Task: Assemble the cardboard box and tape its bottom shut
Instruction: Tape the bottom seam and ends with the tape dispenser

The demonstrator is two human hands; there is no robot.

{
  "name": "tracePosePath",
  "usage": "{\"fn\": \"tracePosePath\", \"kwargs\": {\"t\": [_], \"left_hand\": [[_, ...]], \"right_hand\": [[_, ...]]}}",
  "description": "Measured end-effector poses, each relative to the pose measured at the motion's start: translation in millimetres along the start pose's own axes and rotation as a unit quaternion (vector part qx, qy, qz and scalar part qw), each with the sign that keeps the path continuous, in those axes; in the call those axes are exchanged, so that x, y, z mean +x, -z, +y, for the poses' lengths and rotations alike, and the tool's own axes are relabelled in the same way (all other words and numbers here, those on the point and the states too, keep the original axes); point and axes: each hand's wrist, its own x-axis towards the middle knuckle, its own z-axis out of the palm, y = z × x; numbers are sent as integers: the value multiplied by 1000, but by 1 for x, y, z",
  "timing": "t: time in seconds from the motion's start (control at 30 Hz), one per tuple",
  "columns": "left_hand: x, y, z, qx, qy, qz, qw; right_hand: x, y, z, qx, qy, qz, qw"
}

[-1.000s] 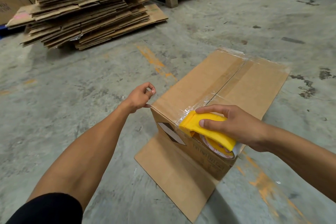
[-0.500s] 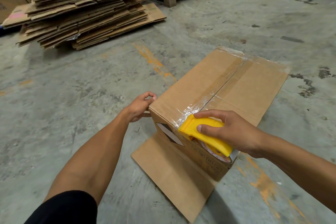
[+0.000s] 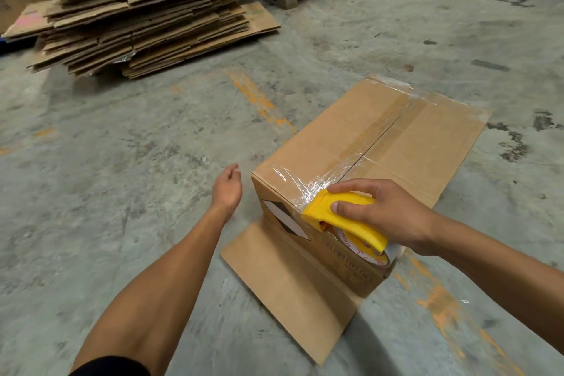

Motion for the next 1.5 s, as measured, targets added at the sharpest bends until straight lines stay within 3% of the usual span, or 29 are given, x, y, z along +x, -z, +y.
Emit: {"fn": "tracePosePath", "kwargs": {"t": [0.1,0.17,0.23,0.33,0.53,0.87,1.2,1.3,1.4,1.5], "left_hand": [[-27,-1,30,71,-253,28,965],[-46,-5,49,156,-395,-59,903],[-55,-13,55,254,-446,-174,840],[-57,-22,49,358,-441,-244,786],[-57,-25,54,432,-417,-249,760],[-58,-28,54,458,-418,-232,750],[-80,-34,76,519,-338,-223,753],[-126,-56,94,482,-383,-246,749],[-177,-91,103,448,-456,-316,701],[-196,-118,101,462,-463,-340,676]], "right_hand": [[1,-2,-1,1,-3,2,1000],[2,-2,-3,2,-8,4,1000],[2,-2,-4,4,-12,3,1000],[3,-3,-6,-4,-6,8,1000],[-15,11,-2,-30,2,-10,999],[-137,96,67,-79,-58,-33,995],[-116,79,91,-80,-52,-21,995],[-112,77,93,-76,-59,-25,995],[-111,75,94,-64,-63,-25,996],[-107,73,96,-45,-67,-32,996]]}}
